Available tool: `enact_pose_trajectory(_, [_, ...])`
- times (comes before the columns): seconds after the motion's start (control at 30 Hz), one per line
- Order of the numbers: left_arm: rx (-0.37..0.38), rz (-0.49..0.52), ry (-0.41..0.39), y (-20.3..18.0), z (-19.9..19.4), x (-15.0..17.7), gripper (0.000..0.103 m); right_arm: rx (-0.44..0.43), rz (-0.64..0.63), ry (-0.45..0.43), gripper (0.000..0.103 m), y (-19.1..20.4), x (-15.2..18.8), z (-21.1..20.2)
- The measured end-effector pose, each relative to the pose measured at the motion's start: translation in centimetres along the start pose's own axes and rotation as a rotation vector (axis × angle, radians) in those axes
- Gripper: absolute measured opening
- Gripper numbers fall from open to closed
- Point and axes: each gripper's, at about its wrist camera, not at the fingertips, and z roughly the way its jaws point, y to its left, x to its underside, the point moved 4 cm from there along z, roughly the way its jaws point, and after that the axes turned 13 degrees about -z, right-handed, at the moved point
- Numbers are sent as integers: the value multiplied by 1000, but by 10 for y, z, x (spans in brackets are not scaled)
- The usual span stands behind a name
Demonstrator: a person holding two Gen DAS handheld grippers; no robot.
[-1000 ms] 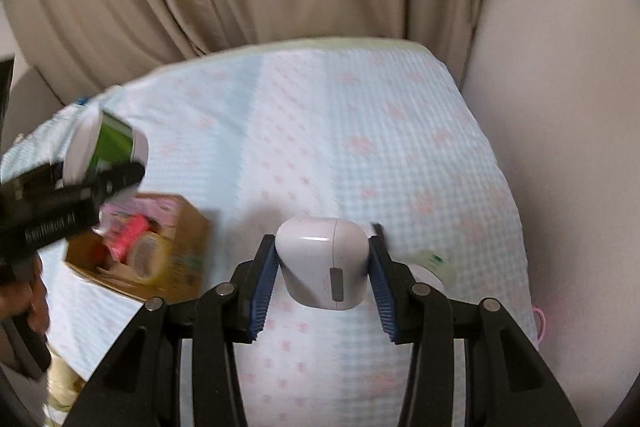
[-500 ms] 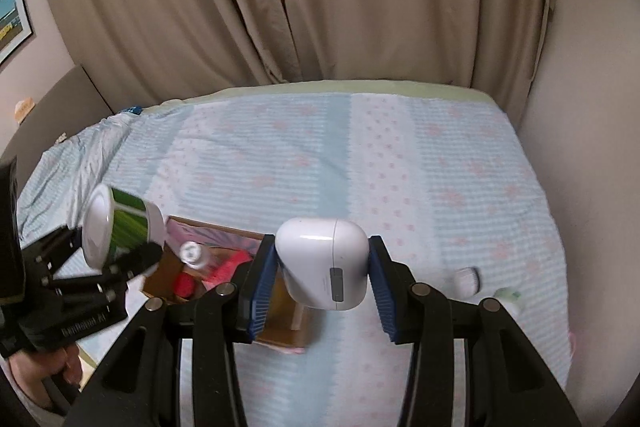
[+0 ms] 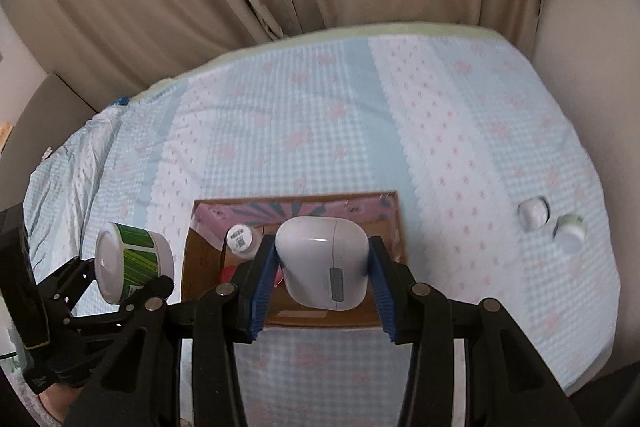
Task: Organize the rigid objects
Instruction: 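Carry the white jar and earbud case over the cardboard box with both tools, then lower the white jar and earbud case into the box and open both tools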
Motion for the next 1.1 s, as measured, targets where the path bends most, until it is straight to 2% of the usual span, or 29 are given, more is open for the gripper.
enact_pose_trajectory(0.3, [14,81,43,-1,55,19,68,-26,-1,117,41,12,14,71])
enact_pose_trajectory(0.4, [11,115,27,-4,80,22,68,-28,0,139,41,10,23,100])
enact_pose_trajectory(0.53, [10,144,60,-6,111,33,68,-31,3,158,41,7,37,136])
enact_pose_trajectory(0.8, [-7,152,122,-2,131,44,68,-50,42,212,39,2,49,165])
enact_pose_trajectory(0.9, [-12,121,185,2,140,43,69,-53,45,199,35,2,46,167])
enact_pose_trajectory(0.97, [27,100,184,3,137,41,102,-56,64,186,35,0,44,166])
enact_pose_trajectory(1.07, [43,92,146,3,125,38,103,-70,105,174,47,-2,43,167])
enact_pose_trajectory(1.1, [38,88,146,4,123,38,103,-71,114,166,54,-3,44,165])
